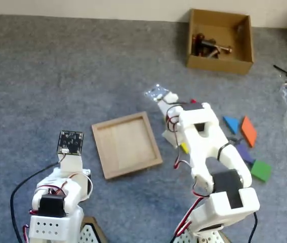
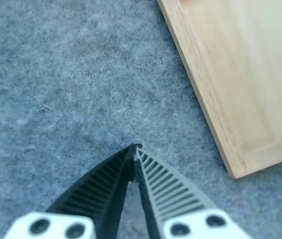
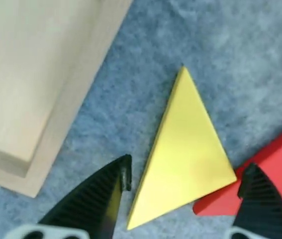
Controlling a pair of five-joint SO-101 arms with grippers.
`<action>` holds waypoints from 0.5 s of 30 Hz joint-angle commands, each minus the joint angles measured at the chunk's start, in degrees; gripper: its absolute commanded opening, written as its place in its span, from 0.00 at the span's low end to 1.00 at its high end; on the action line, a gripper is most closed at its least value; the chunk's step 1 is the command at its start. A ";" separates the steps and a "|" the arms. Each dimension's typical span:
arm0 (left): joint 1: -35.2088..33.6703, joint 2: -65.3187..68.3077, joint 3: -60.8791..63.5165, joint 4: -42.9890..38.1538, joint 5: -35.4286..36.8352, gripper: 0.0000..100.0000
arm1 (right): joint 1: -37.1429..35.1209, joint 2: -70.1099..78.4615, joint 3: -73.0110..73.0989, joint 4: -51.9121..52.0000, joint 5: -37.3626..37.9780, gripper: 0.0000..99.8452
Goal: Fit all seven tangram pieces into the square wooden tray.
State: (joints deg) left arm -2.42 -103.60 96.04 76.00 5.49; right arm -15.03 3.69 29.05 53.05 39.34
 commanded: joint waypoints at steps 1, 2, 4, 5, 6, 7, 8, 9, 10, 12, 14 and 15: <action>0.84 -0.40 1.10 -0.09 0.44 0.01 | 1.63 1.36 -3.47 0.31 0.53 0.33; 0.84 -0.40 1.10 -0.09 0.44 0.01 | 1.89 2.51 -3.56 0.31 0.53 0.33; 0.84 -0.40 1.10 -0.09 0.44 0.01 | 2.24 4.35 -3.56 0.31 0.35 0.33; 0.84 -0.40 1.10 -0.09 0.44 0.01 | 2.33 4.79 -3.56 0.48 0.35 0.33; 0.84 -0.40 1.10 -0.09 0.44 0.01 | 2.33 4.70 -3.30 0.48 0.35 0.33; 0.84 -0.40 1.10 -0.09 0.44 0.01 | 2.24 4.44 -3.12 0.57 0.26 0.33; 0.84 -0.40 1.10 -0.09 0.44 0.01 | 2.24 4.09 -3.12 0.66 0.00 0.33; 0.84 -0.40 1.10 -0.09 0.44 0.01 | 2.15 3.65 -3.12 0.66 -1.41 0.33; 0.84 -0.40 1.10 -0.09 0.44 0.01 | 2.15 3.12 -3.12 0.66 -2.90 0.33; 0.84 -0.40 1.10 -0.09 0.44 0.01 | 1.98 2.33 -3.12 0.66 -4.13 0.33; 0.84 -0.40 1.10 -0.09 0.44 0.01 | 1.98 2.24 -3.03 0.66 -4.22 0.33; 0.84 -0.40 1.10 -0.09 0.44 0.01 | 1.80 2.24 -3.03 0.66 -4.13 0.33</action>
State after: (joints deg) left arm -2.42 -103.60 96.04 76.00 5.49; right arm -13.80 7.82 27.12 52.88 36.09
